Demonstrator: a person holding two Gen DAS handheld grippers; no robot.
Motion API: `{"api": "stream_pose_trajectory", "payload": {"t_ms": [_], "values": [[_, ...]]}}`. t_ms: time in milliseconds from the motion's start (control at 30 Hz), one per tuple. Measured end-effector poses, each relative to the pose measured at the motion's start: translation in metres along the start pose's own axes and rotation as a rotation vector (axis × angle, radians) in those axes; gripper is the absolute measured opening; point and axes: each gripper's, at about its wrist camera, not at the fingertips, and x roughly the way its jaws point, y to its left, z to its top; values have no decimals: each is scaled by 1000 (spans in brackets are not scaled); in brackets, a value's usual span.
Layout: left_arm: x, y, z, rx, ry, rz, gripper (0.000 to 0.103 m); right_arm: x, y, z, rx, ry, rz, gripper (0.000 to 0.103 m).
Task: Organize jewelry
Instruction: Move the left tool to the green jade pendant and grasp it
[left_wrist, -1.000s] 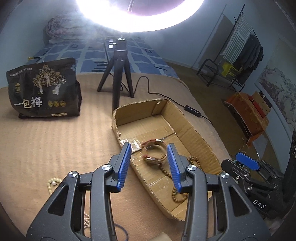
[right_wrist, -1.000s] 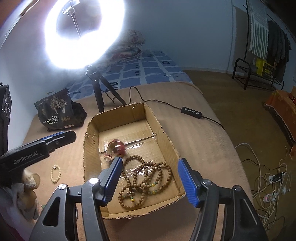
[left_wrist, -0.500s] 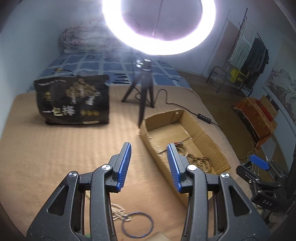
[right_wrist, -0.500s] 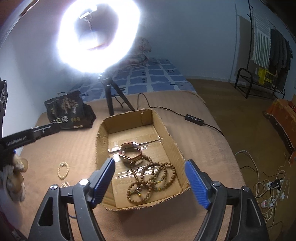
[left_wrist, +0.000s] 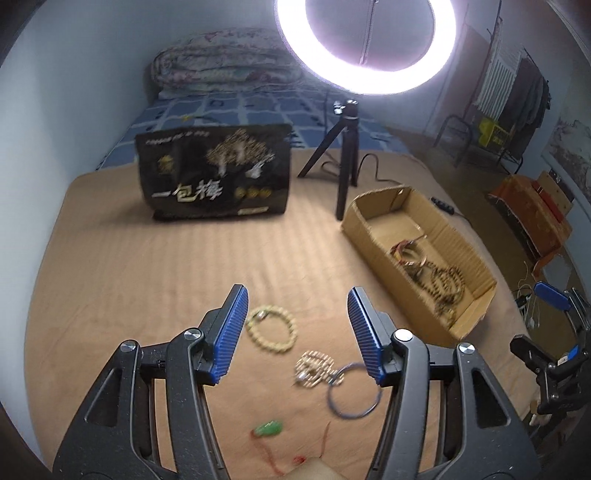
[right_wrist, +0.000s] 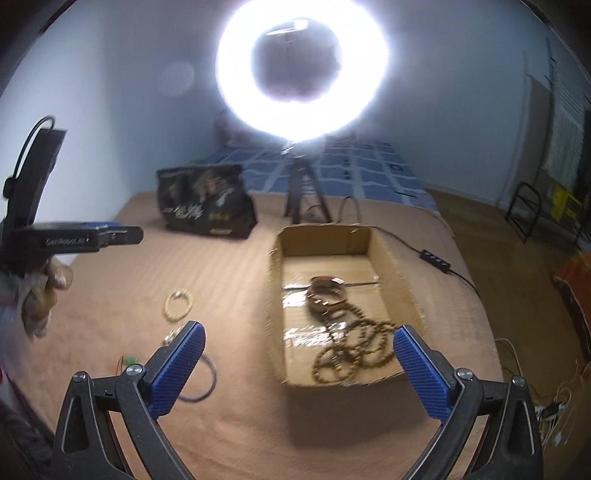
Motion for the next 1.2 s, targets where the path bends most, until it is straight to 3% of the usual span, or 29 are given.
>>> {"api": "stream_pose_trajectory", "payload": {"t_ms": [567, 900, 1200], "values": [[5, 47, -68, -71, 93, -12, 57, 49, 83, -50, -121, 135, 139, 103], [21, 58, -116, -126, 174, -43, 57, 77, 90, -61, -93, 177, 165, 103], [41, 40, -140, -78, 231, -42, 55, 97, 101, -63, -132, 199, 168, 103]]}}
